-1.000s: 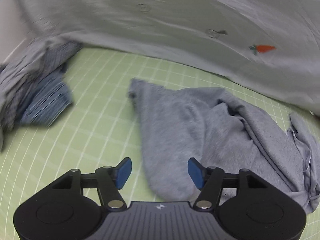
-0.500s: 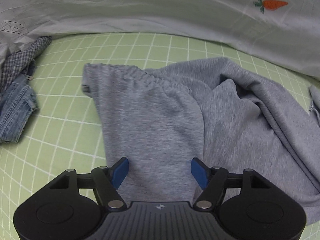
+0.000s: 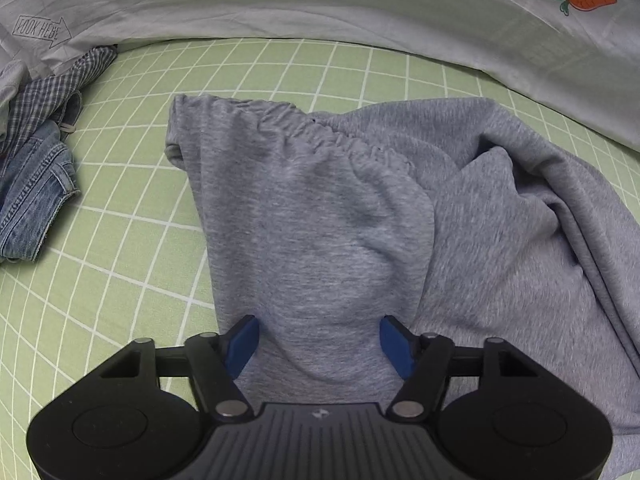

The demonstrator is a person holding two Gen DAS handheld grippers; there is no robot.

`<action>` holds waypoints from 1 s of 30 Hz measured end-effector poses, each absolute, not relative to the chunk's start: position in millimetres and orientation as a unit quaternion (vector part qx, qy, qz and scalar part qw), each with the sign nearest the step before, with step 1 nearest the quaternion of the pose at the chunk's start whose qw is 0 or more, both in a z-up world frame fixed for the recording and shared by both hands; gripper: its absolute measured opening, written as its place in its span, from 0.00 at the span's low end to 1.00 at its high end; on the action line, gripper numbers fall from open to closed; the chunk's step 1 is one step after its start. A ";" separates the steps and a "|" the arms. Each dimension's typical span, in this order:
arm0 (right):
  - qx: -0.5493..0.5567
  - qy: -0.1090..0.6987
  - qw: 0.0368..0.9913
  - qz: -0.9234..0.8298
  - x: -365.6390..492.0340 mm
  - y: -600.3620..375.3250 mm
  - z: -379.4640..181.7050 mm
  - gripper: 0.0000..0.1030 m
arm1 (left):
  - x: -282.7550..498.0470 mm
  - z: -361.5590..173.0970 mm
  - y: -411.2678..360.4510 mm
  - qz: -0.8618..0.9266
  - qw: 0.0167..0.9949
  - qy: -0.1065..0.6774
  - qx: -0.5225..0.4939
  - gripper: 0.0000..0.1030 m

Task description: Fold clothes

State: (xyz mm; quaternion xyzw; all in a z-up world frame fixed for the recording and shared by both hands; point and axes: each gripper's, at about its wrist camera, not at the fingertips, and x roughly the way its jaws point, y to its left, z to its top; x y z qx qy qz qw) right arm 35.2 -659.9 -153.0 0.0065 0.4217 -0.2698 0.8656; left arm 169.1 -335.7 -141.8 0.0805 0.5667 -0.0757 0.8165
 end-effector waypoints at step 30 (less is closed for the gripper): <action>0.118 0.362 0.775 -0.504 -282.5 -637.3 -77.0 0.01 | 57.7 -19.5 -162.1 -0.013 0.892 0.448 -0.053 0.02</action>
